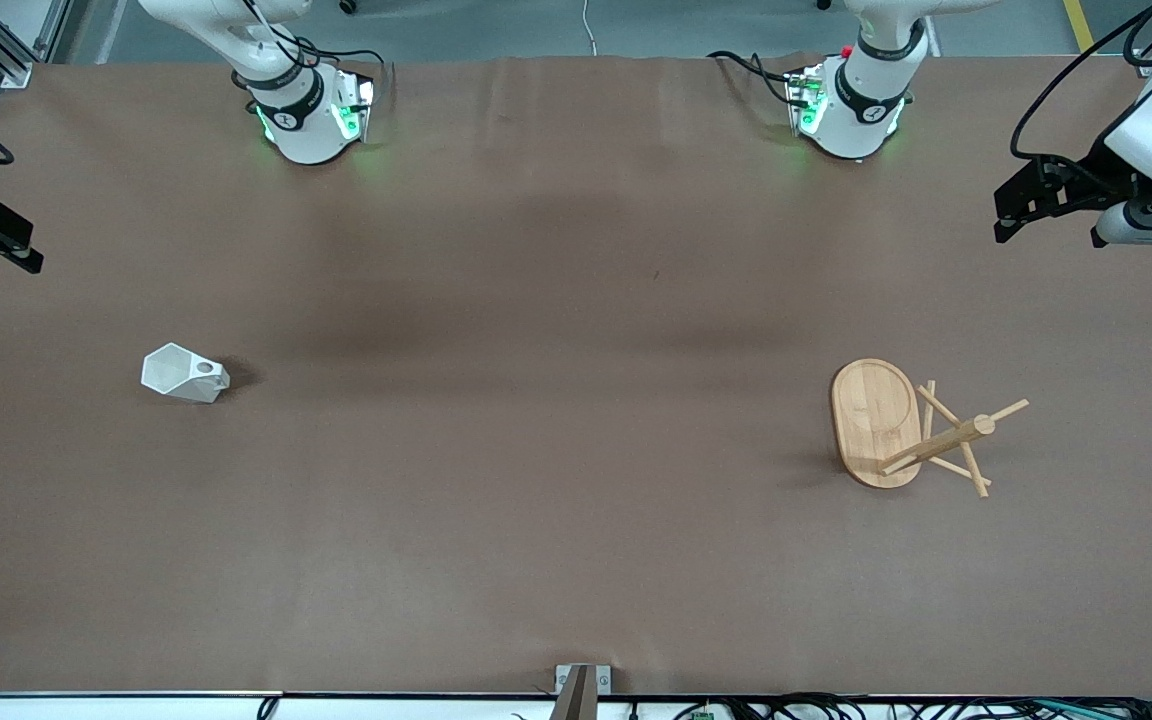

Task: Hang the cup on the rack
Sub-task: 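Move the right gripper toward the white cup lying on the table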

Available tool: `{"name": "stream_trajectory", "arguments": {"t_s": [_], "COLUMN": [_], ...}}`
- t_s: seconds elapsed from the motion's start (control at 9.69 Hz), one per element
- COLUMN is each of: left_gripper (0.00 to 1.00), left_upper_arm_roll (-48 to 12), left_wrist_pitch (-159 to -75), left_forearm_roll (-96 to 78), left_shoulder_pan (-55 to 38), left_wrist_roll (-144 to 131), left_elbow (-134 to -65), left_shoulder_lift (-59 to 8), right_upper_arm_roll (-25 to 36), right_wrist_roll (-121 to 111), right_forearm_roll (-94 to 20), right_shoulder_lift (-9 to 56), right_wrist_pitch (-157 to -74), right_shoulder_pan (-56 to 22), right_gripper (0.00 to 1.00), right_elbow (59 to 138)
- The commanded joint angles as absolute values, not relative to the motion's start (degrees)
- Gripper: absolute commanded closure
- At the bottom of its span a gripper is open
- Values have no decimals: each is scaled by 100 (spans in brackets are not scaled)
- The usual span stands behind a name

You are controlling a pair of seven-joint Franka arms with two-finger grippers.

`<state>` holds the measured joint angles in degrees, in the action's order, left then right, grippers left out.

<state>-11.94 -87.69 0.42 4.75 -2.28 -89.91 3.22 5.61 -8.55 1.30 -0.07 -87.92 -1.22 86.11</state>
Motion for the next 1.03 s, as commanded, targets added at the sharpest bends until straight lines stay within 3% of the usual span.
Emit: {"name": "stream_trajectory", "arguments": {"t_s": [0.0, 0.62, 0.93], "left_gripper": [0, 0, 0], "left_upper_arm_roll": [-1204, -1195, -1195], "left_wrist_pitch": [-8684, -8684, -8684], "left_forearm_roll": [53, 35, 0], "left_shoulder_pan": [483, 641, 659], "left_wrist_roll": [-167, -106, -114], "left_elbow": [-9000, -8991, -8991], "left_shoulder_lift": [202, 193, 115], "right_upper_arm_roll": [519, 527, 519], "right_wrist_roll": [-914, -914, -1176], "right_forearm_roll": [149, 150, 141], "right_shoulder_lift": [9, 122, 255], "right_wrist_pitch": [-8789, -8885, -9576], "right_shoulder_pan": [-88, -9, 447], "right_gripper": [8, 9, 9], "right_elbow": [8543, 8578, 9181]}}
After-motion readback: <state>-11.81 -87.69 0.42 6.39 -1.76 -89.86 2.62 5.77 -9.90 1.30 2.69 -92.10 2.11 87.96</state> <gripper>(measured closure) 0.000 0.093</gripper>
